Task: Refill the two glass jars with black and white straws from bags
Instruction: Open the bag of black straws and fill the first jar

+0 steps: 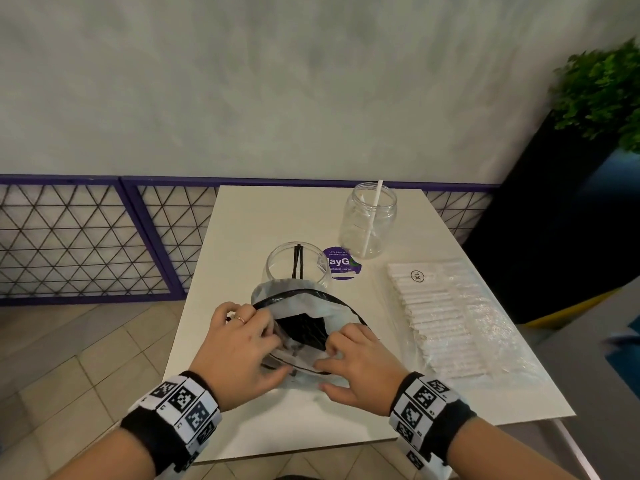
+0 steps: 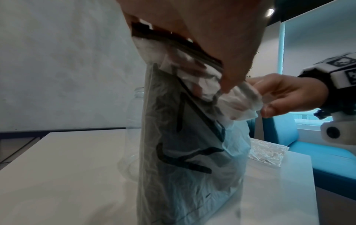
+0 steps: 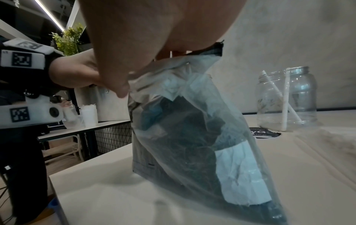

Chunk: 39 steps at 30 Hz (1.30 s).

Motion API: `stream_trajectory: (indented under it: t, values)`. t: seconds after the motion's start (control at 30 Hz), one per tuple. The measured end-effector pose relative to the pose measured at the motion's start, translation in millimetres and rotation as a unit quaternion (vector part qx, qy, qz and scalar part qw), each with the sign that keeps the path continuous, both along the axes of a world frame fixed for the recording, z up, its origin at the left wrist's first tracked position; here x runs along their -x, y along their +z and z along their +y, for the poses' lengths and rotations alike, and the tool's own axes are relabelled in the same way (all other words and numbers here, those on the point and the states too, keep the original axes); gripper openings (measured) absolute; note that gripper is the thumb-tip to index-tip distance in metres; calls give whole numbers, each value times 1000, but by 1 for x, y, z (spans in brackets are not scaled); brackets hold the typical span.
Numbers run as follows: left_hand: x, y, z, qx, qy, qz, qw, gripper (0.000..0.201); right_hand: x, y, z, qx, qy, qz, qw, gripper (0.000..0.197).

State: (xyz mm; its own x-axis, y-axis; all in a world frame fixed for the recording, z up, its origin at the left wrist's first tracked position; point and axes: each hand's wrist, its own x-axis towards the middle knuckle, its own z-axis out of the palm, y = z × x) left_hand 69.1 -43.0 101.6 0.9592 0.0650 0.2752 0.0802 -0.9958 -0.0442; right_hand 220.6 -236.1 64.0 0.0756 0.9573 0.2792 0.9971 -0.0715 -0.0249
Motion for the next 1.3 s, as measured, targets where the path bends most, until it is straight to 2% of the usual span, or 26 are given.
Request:
stream_trajectory:
  t: [0.1,0.23,0.3,0.37,0.43,0.47,0.53,0.6,0.63,0.67,0.73,0.8,0.87,0.93,1.0,1.1,1.3]
  values:
    - [4,-1,-3,17,6,3,1000,44,4,-2,1,5,-12,18,1000,27]
    - [1,10,-6,66,18,-129,989,29,7,-5,4,14,-24,16,999,30]
    - [-4,15,-5,72,51,-139,986,59,8,-5,5,22,-27,30,999,32]
    - [-10,18,-3,83,95,-71,989,95,8,-5,4,39,-26,47,998,41]
    - [-17,15,-1,101,126,8,987,113,8,-4,4,47,-37,82,995,52]
    - [-20,12,-1,105,131,28,985,115,7,-3,4,38,-48,98,993,50]
    - [-24,4,-1,105,133,38,985,114,5,0,5,-13,-70,92,993,33]
    - [-26,-2,-1,101,137,33,985,113,3,0,4,-93,-78,47,991,15]
    - [-26,-3,-2,98,137,24,985,112,3,-1,2,-124,-86,21,988,12]
    - [-26,-5,-3,95,135,15,986,112,4,0,1,-139,-100,1,985,16]
    - [-26,-7,-4,90,129,-2,988,110,5,4,-1,-129,-145,1,981,36]
    - [-26,-9,-4,89,124,-14,988,107,3,8,2,-76,-198,47,976,65]
    - [-26,-11,-6,90,120,-19,988,102,1,7,6,-46,-211,157,964,85]
    - [-27,-13,-8,94,117,-25,988,93,1,4,12,-47,-189,280,940,95]
    - [-27,-14,-10,112,111,-40,987,86,2,2,18,-66,-181,331,924,98]
    - [-28,-15,-14,137,100,-57,984,75,2,2,25,-92,-198,340,915,97]
    - [-28,-16,-18,177,90,-57,978,66,3,5,28,-93,-216,376,896,74]
